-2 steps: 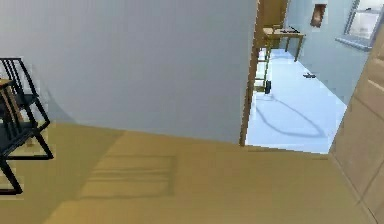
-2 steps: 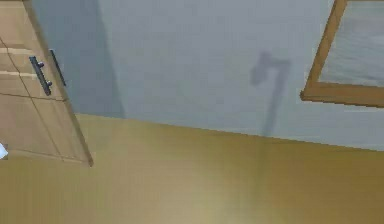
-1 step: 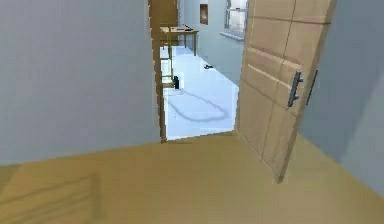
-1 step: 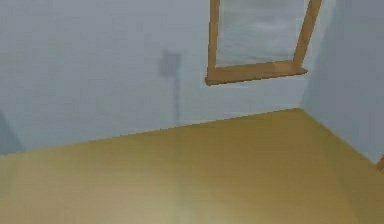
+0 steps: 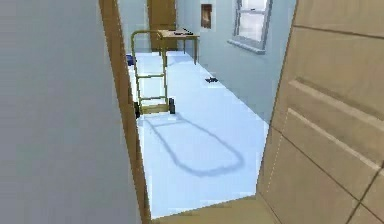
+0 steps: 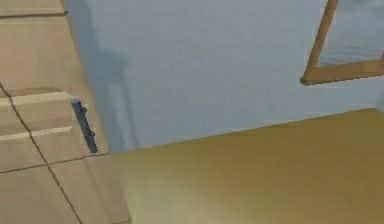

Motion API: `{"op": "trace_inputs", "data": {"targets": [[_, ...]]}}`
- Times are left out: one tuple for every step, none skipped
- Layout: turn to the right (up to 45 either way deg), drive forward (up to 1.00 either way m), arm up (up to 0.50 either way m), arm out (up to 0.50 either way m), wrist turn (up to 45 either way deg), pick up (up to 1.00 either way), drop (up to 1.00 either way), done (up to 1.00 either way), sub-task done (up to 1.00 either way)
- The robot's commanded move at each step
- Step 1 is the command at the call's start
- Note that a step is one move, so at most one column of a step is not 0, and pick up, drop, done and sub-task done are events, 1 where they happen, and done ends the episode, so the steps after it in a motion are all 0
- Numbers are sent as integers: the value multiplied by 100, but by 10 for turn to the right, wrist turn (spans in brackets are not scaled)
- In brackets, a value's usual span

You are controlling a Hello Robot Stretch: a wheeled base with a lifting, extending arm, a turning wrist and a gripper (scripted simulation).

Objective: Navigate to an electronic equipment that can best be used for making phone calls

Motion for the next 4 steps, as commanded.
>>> {"op": "trace_inputs", "data": {"targets": [[30, 0, 0, 0, 0, 0, 0, 0, 0], [0, 100, 0, 0, 0, 0, 0, 0, 0], [-120, 0, 0, 0, 0, 0, 0, 0, 0], [0, 45, 0, 0, 0, 0, 0, 0, 0]]}}
